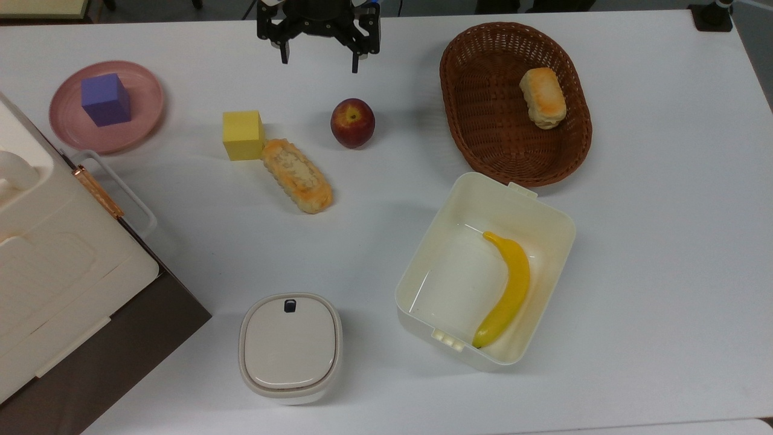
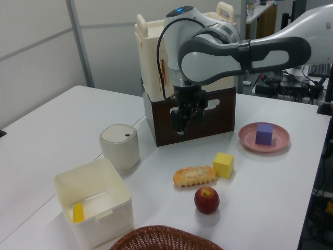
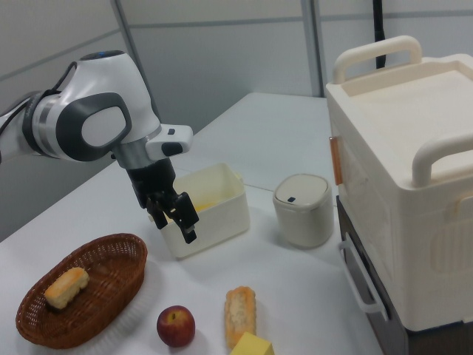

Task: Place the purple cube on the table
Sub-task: 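Move the gripper over to the purple cube on the pink plate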

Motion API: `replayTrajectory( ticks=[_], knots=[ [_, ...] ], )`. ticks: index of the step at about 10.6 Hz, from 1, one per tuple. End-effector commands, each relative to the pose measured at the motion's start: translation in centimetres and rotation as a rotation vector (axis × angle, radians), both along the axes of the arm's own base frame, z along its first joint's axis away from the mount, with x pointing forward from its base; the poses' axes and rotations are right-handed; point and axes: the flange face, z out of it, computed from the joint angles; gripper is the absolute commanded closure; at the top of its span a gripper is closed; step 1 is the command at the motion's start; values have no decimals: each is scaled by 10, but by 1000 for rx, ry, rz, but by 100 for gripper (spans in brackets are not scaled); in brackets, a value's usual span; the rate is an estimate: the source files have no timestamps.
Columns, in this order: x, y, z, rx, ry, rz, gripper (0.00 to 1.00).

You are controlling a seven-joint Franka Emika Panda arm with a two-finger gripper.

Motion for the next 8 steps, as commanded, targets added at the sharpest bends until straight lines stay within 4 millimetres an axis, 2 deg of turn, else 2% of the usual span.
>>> replayTrajectory(
  ticks=[1,3,5,7,8],
  knots=[
    [-3,-4,2,3,17,-13,0],
    [-3,-5,3,3,15,-16,0],
    [-3,-19,5,1,10,-28,0],
    [-8,-51,14,1,3,-22,0],
    [-10,-78,16,2,3,-13,0]
  ],
)
